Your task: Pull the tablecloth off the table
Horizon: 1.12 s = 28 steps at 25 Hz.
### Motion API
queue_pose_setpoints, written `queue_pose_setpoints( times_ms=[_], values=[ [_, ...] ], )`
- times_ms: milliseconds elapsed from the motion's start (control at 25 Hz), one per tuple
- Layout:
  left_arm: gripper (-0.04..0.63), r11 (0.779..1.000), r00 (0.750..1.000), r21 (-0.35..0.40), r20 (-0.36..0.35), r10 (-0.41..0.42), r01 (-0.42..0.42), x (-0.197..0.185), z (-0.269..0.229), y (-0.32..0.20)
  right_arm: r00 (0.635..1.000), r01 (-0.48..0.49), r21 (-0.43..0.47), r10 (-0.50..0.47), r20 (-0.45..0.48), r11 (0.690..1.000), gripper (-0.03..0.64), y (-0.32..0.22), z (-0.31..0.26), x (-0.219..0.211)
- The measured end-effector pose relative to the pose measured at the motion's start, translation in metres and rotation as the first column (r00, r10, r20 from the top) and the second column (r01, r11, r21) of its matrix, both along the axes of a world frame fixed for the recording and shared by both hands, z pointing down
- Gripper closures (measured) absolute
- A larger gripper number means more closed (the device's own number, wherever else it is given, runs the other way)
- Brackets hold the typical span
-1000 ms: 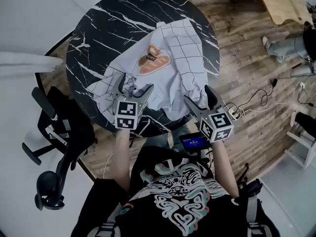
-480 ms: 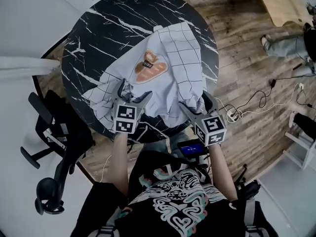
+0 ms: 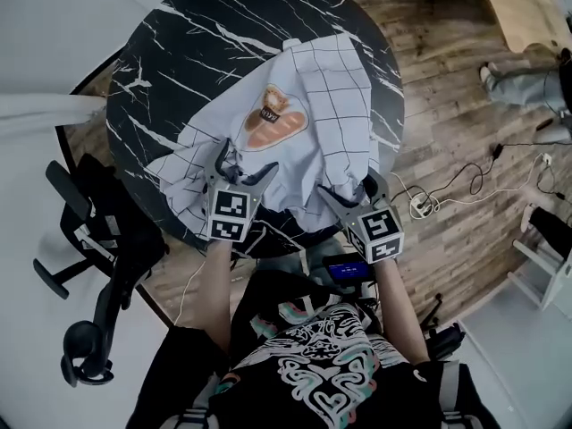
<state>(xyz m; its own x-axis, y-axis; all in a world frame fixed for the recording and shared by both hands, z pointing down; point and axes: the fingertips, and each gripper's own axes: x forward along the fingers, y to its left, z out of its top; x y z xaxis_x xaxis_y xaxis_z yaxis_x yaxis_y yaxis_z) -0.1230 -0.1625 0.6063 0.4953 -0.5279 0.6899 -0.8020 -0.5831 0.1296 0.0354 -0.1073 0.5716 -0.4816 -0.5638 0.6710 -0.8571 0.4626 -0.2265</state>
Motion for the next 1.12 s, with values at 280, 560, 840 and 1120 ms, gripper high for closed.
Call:
queue_pose_setpoints(
  times_ms=[280,560,840,1120],
  values=[
    [0.104,1.000,1.000,-0.019,-0.019,-0.019,0.019,0.004,0.012,0.000,0.999,0.041,-0.003,-0.041,-0.019,0.999,0.241,0.002,0.008,-0.001],
    [0.125,0.999,0.999,-0.023,-0.016,-0.035,0.035,0.006,0.019,0.001,0.996,0.069,-0.032,-0.070,-0.047,0.997,0.301,0.005,0.025,-0.008],
    [0.185,0.998,0.999,-0.042,-0.029,-0.041,0.039,0.011,0.024,0.002,0.996,0.083,-0.021,-0.084,-0.037,0.996,0.362,0.004,0.030,-0.011],
    [0.244,0.999,0.998,-0.017,-0.039,-0.044,0.043,0.016,0.026,0.005,0.994,0.098,-0.019,-0.099,-0.039,0.995,0.439,0.006,0.033,-0.015]
  ],
)
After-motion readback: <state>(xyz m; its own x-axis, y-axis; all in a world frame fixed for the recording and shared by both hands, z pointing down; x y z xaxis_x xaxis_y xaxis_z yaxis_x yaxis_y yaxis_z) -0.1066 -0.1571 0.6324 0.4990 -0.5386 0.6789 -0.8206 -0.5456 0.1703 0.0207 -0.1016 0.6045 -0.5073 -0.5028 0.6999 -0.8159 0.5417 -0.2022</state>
